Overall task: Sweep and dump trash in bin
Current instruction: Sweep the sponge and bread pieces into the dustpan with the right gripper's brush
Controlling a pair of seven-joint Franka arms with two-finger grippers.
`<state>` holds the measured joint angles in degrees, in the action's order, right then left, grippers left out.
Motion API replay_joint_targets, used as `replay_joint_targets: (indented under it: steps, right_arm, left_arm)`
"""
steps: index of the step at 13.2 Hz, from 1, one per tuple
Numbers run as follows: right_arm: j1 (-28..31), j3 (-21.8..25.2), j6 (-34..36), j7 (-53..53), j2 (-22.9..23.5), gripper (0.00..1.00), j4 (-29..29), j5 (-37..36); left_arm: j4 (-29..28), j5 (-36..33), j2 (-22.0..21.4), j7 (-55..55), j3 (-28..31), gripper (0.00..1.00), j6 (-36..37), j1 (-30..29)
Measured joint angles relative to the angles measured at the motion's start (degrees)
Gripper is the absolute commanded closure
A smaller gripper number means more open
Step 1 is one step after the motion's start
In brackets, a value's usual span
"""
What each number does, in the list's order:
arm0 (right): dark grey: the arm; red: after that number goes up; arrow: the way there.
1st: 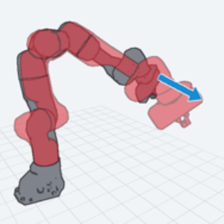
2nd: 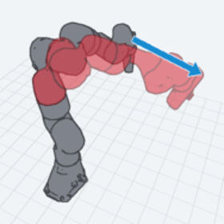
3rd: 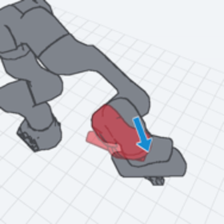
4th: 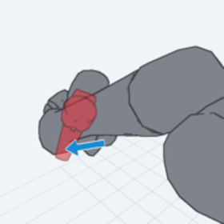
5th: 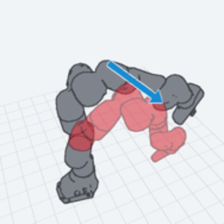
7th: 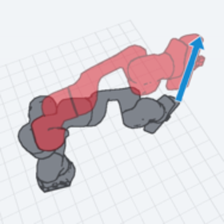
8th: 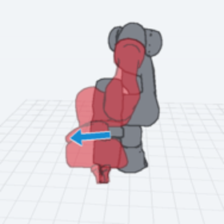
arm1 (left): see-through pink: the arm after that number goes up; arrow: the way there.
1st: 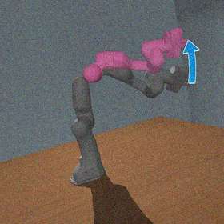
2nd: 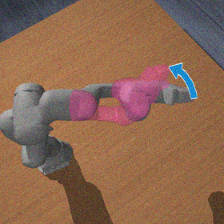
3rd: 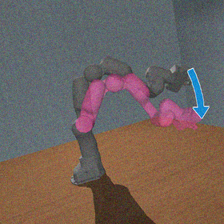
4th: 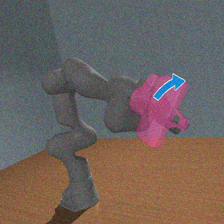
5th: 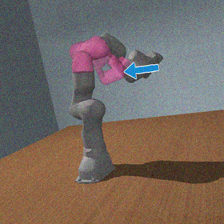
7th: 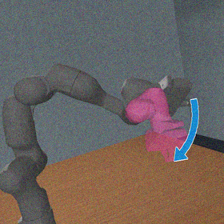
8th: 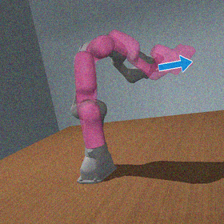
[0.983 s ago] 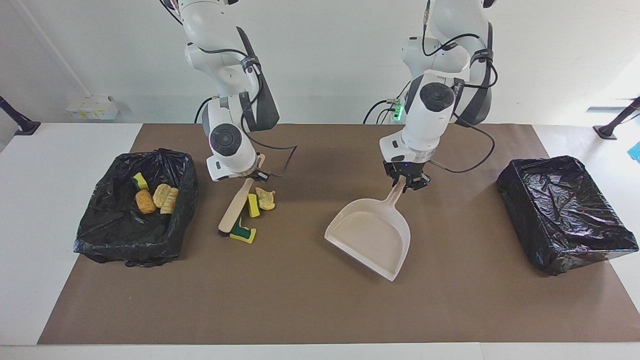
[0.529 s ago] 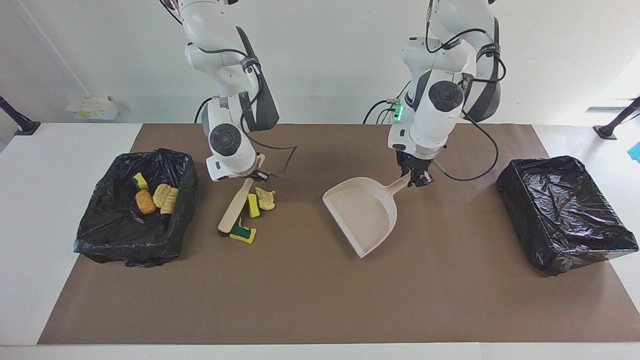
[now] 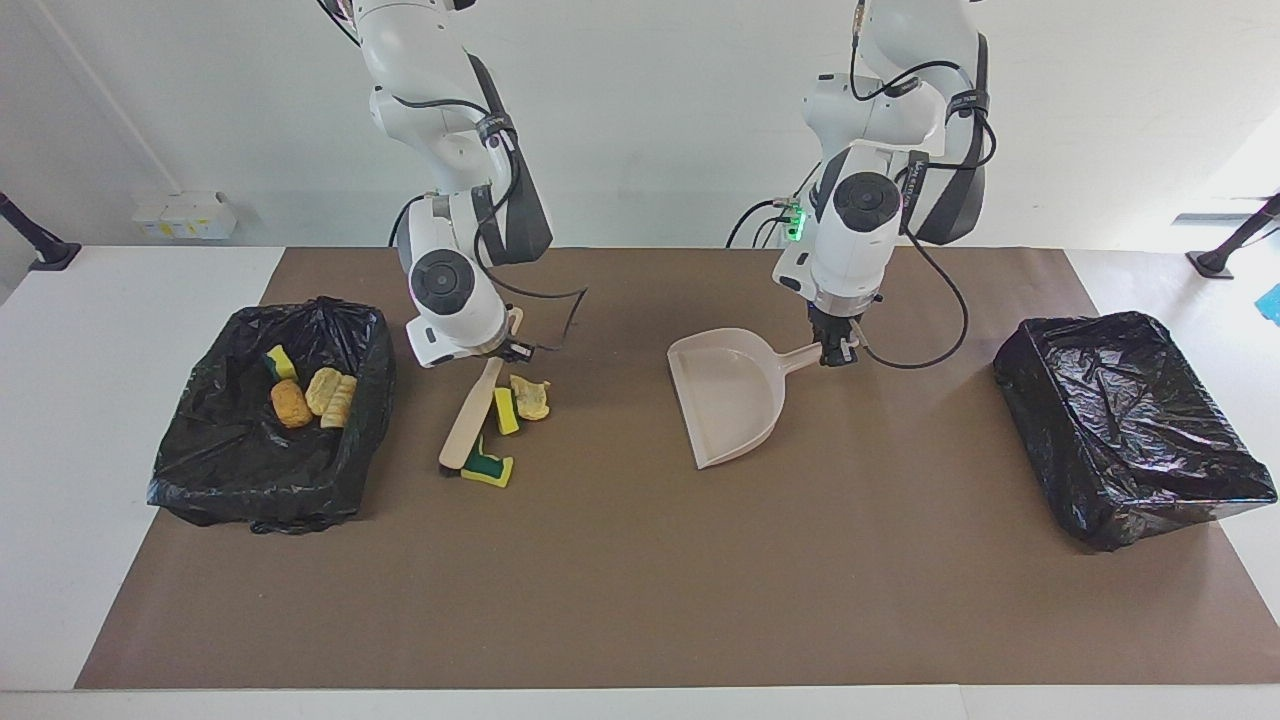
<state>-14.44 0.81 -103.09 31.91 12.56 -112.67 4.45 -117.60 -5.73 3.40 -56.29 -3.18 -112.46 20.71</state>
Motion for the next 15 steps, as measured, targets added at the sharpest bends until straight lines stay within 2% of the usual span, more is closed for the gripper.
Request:
replay_joint_targets:
  steps: [7,11,15]
  right_arm:
    - [-1.0,-0.47,1.89,-13.84,0.01,1.0,0.16,-0.02]
    - [-3.55,-1.87,1.92,-17.44,0.01,1.0,0.36,0.01]
    - [-5.14,-3.35,0.54,-20.33,0.3,1.0,0.93,4.96]
  left_arm:
    - [-3.3,-0.11,-0.44,-0.11,-0.3,1.0,-5.31,0.61]
    - [-4.42,-0.1,-0.46,3.05,-0.38,1.0,-7.12,0.86]
    - [-4.93,-0.11,-0.46,4.48,-0.39,1.0,-7.83,1.43]
